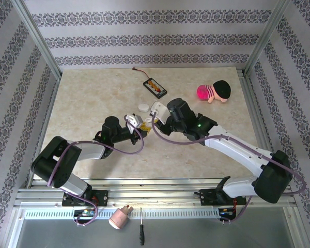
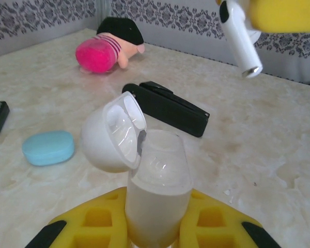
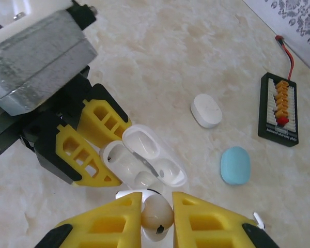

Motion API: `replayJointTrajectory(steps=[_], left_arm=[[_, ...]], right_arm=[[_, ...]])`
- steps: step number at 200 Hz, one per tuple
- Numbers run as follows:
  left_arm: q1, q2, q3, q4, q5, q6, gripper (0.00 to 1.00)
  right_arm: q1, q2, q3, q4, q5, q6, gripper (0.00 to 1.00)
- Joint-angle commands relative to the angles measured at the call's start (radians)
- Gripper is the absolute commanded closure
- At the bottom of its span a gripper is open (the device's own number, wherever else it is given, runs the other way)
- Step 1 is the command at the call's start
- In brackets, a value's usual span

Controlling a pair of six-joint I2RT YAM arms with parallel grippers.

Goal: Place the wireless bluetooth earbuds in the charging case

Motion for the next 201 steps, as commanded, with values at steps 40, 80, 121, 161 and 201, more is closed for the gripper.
replayJointTrajectory(steps=[40, 80, 121, 161, 201], left_arm=[[0.007, -0.044, 0.019, -0.036, 0.051, -0.063, 1.0], [0.006, -0.04, 0.027, -0.022, 0.063, -0.096, 1.0], [0.007, -0.04, 0.04, -0.032, 0.058, -0.126, 1.0], [0.007, -0.045, 0.054, -0.044, 0.038, -0.163, 1.0], [0.007, -0.046, 0.062, -0.037, 0.033, -0.19, 1.0]], right_arm=[[0.04, 0.083, 0.032, 0.088, 0.094, -0.066, 0.83], [0.049, 0.121, 0.026, 0.138, 0.105, -0.057, 0.83], [0.052, 0.137, 0.012, 0.156, 0.099, -0.053, 0.83], [0.068, 0.132, 0.001, 0.146, 0.101, -0.055, 0.83], [0.077, 0.131, -0.012, 0.137, 0.116, -0.059, 0.83]])
